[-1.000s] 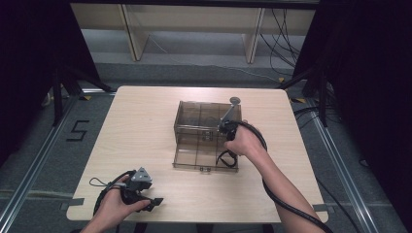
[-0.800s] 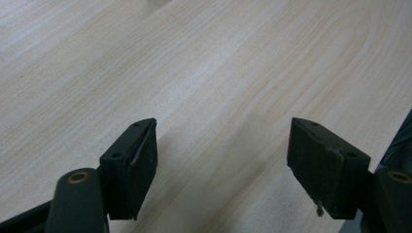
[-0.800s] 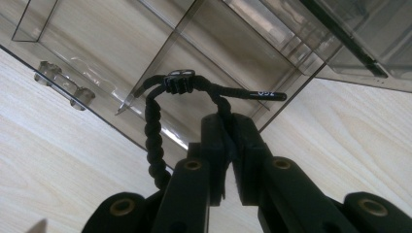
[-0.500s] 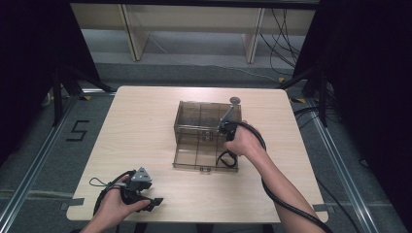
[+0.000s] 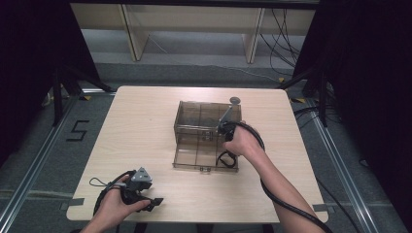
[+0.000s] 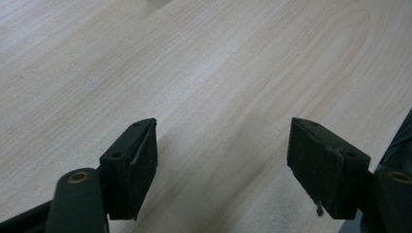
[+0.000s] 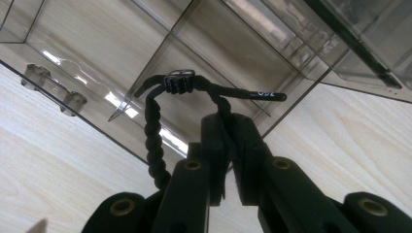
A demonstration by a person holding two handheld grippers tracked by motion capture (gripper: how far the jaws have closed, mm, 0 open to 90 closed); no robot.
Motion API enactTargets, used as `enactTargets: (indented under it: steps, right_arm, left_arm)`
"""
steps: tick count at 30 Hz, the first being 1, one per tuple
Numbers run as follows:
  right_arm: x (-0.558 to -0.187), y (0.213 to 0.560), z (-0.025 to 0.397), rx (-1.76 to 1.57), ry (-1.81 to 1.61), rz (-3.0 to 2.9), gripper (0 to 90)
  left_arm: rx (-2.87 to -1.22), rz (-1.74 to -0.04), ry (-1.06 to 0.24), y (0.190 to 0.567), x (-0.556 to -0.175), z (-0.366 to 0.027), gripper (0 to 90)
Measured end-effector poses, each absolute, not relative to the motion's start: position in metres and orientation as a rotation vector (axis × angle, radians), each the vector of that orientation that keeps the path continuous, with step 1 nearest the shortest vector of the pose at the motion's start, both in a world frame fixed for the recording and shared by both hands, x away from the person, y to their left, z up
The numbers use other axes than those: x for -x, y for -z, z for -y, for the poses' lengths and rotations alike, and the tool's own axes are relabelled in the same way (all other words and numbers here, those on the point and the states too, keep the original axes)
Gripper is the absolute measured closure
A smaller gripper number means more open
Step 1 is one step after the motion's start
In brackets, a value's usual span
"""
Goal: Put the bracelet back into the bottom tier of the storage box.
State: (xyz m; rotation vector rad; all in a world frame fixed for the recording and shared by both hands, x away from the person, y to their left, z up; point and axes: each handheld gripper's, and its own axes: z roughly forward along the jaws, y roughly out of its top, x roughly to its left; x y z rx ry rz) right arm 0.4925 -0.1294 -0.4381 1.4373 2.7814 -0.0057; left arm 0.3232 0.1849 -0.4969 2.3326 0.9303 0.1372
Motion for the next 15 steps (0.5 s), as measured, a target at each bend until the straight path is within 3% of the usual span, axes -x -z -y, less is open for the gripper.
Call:
enactTargets:
  steps: [15]
  right_arm:
    - [-0.4931, 0.4399, 0.1255, -1.478, 0.037, -2.777, 84.8]
  left_arm:
    - [-2.333, -0.93, -0.137, 0.4968, -0.3232, -0.1849, 26.8]
